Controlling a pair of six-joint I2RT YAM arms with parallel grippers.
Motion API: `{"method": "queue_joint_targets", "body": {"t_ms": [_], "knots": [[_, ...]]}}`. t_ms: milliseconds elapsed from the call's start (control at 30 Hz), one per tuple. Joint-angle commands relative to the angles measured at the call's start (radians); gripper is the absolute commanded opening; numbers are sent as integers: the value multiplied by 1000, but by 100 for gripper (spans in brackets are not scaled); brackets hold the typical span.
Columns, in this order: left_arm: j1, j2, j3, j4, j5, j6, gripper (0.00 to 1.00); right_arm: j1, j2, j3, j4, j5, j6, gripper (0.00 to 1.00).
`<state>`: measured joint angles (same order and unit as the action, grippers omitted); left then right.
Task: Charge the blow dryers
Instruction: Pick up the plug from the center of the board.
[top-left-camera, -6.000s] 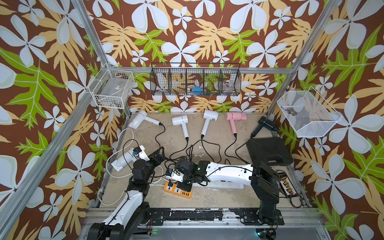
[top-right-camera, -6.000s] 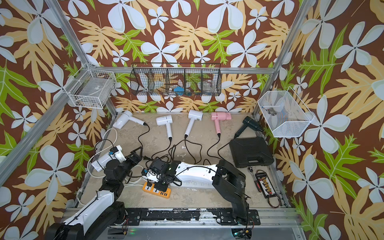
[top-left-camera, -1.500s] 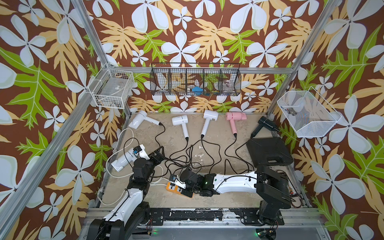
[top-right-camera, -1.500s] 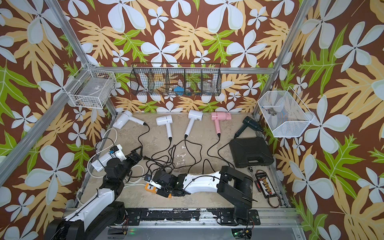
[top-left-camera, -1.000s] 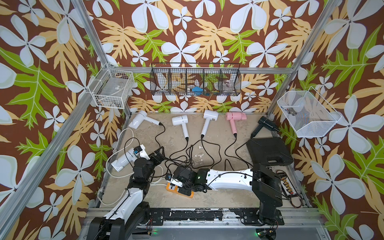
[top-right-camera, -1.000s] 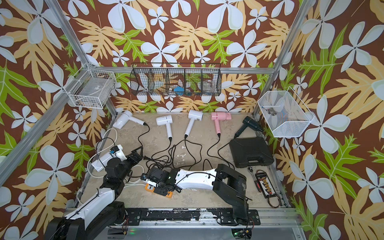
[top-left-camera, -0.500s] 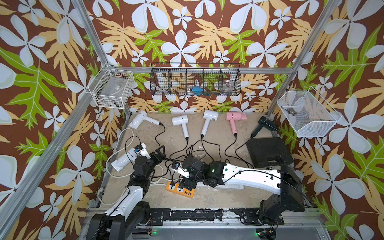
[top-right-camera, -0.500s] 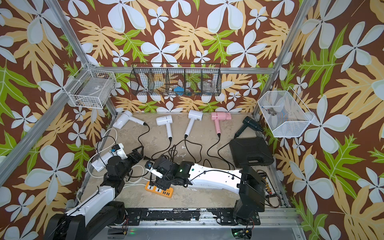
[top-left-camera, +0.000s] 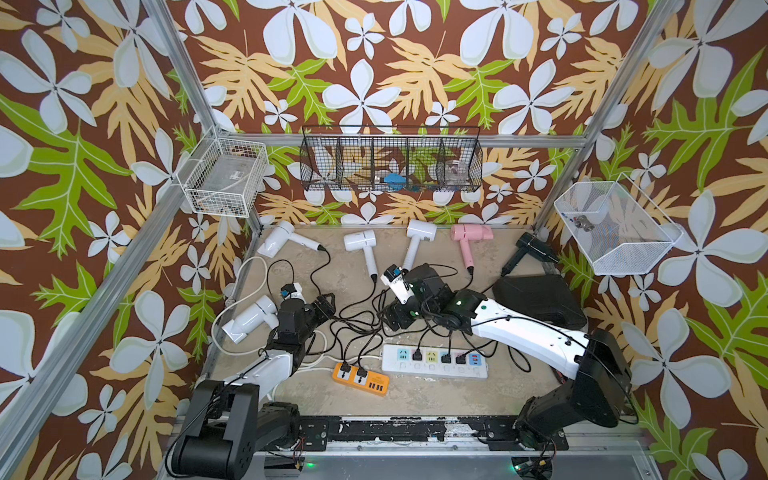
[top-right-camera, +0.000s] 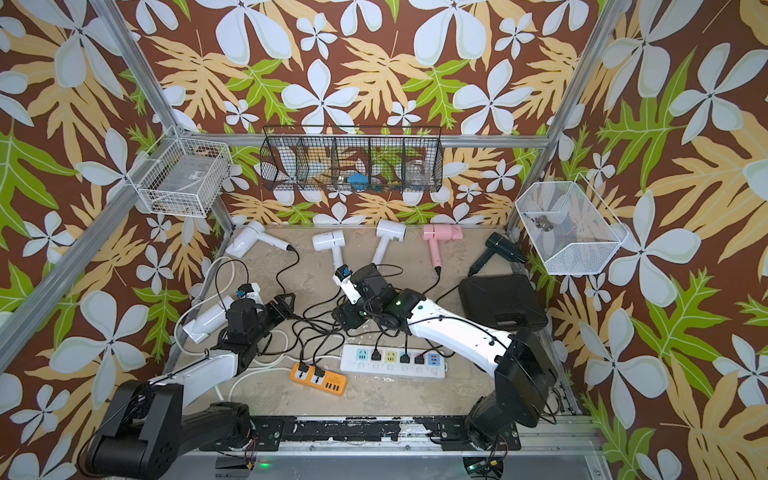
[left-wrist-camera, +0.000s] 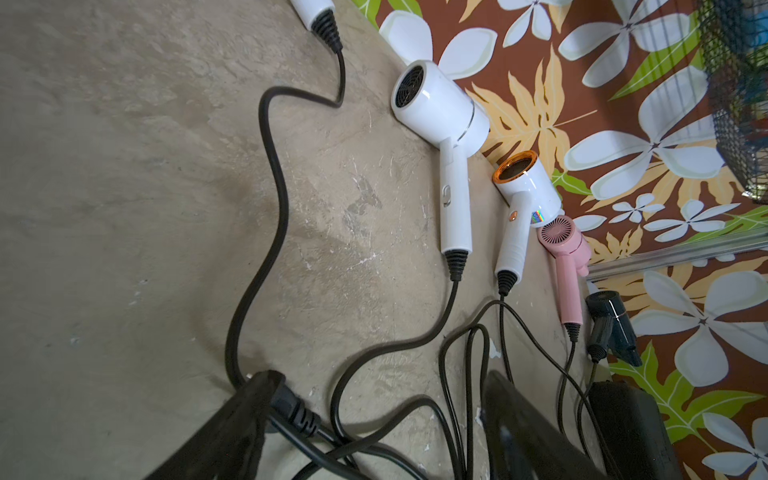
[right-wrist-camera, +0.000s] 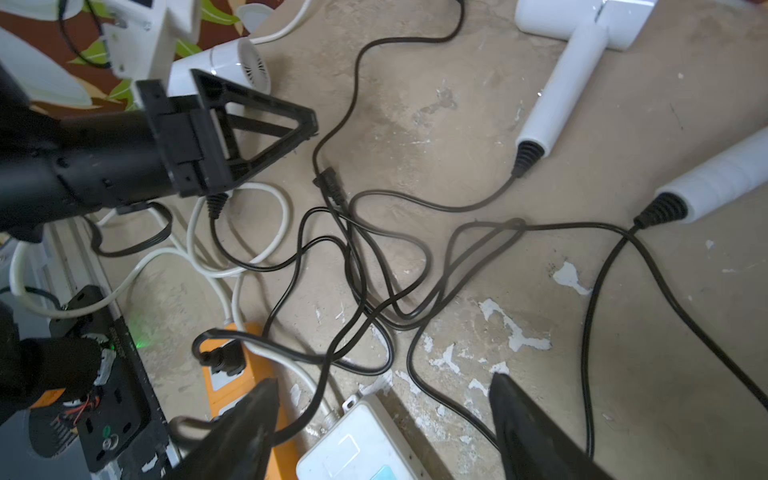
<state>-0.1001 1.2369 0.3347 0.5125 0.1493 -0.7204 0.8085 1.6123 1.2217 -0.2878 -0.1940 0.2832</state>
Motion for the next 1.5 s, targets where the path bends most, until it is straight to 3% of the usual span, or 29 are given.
{"method": "queue_joint_targets", "body": {"t_ms": [0, 167, 400, 633, 900, 1033, 1300, 1467], "knots": [[-11, 13, 12, -2, 14, 22, 81, -31, 63, 19, 55, -73, 102, 79], [-22, -1, 8, 0, 4, 21, 81, -62, 210, 89, 39, -95, 178, 76], [-23, -120, -44, 20, -43, 15, 82, -62, 324, 116, 66, -93, 263, 64], [-22, -136, -47, 18, -47, 11, 82, -62, 400, 136, 96, -106, 295, 48], [-23, -139, -47, 19, -44, 10, 82, -61, 465, 164, 132, -143, 322, 23], [-23, -141, -49, 20, -44, 10, 82, -67, 428, 158, 139, -101, 317, 0], [-21, -154, -53, 20, -48, 9, 82, -82, 296, 147, 140, 3, 262, 0], [-22, -155, -53, 22, -47, 9, 82, -94, 240, 124, 170, 5, 240, 0]]}}
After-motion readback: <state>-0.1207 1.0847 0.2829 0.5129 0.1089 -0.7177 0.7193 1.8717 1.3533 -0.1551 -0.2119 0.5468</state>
